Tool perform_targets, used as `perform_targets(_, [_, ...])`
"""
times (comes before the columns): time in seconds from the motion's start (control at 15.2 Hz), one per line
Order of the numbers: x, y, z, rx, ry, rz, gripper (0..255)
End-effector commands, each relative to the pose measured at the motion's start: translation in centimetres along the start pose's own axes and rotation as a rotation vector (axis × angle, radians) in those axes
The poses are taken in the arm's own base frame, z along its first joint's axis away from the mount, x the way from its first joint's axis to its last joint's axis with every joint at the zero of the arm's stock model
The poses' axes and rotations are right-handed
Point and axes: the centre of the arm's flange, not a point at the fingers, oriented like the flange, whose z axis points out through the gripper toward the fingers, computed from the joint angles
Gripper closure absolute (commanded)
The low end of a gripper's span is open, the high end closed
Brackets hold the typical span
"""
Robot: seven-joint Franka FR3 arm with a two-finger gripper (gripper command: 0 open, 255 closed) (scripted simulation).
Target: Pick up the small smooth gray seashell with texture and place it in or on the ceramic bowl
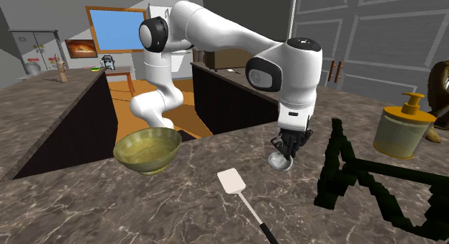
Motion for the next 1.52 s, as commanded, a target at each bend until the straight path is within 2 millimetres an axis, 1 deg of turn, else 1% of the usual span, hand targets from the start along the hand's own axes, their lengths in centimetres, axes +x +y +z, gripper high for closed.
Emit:
perform_targets(0.0, [0.0,0.0,0.0,0.000,0.000,0.000,255])
perform_targets(1.45, [-1.7,-2.1,-11.3,0.000,0.000,0.000,255])
